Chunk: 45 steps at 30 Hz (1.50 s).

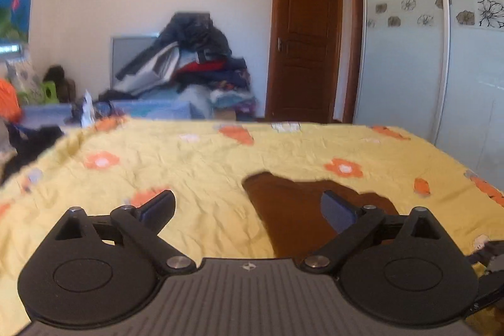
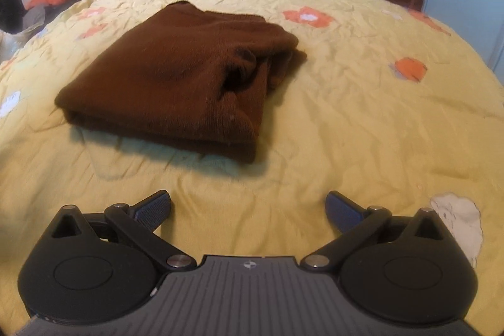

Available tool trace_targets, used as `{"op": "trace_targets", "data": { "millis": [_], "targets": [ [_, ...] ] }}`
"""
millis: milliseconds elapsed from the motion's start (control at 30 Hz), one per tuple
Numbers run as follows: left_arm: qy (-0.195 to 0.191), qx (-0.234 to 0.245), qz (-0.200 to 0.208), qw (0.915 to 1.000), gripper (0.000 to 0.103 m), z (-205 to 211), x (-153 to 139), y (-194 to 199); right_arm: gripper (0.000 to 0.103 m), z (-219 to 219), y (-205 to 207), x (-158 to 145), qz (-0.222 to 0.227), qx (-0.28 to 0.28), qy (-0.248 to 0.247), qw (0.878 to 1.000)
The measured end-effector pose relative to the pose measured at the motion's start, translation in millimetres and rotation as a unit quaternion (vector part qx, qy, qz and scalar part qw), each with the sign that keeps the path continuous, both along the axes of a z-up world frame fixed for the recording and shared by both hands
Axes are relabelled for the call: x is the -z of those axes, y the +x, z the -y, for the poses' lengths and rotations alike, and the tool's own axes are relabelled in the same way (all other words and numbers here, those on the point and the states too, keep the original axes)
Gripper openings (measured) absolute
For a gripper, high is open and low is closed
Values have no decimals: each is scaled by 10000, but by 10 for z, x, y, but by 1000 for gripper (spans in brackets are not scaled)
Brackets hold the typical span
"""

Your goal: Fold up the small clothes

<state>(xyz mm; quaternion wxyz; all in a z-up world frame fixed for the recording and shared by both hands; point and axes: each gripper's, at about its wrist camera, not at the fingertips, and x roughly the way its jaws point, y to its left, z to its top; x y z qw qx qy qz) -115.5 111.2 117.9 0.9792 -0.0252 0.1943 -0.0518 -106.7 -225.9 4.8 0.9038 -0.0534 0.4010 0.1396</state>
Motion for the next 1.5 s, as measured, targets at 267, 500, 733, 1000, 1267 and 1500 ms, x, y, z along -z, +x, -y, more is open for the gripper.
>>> {"op": "trace_targets", "data": {
  "millis": [267,500,733,1000,1267,1500],
  "targets": [
    [-229,28,-1212,9924,100,426,717,-188,103,57,182,80,615,-495,159,9968],
    [56,-626,-779,9950,100,112,677,-412,103,527,583,18,446,-1213,111,9915],
    [-190,-595,-985,9932,100,164,659,-326,103,661,697,-96,-23,-53,-49,10000],
    [271,-154,-1614,9864,100,687,1035,-148,103,-139,90,-8,323,26,57,9995],
    [321,-427,-1675,9844,103,734,1077,-30,103,-426,63,110,698,1378,21,9880],
    [290,-440,-1656,9848,103,745,1079,-25,103,-395,89,114,695,1340,61,9885]
  ]
}}
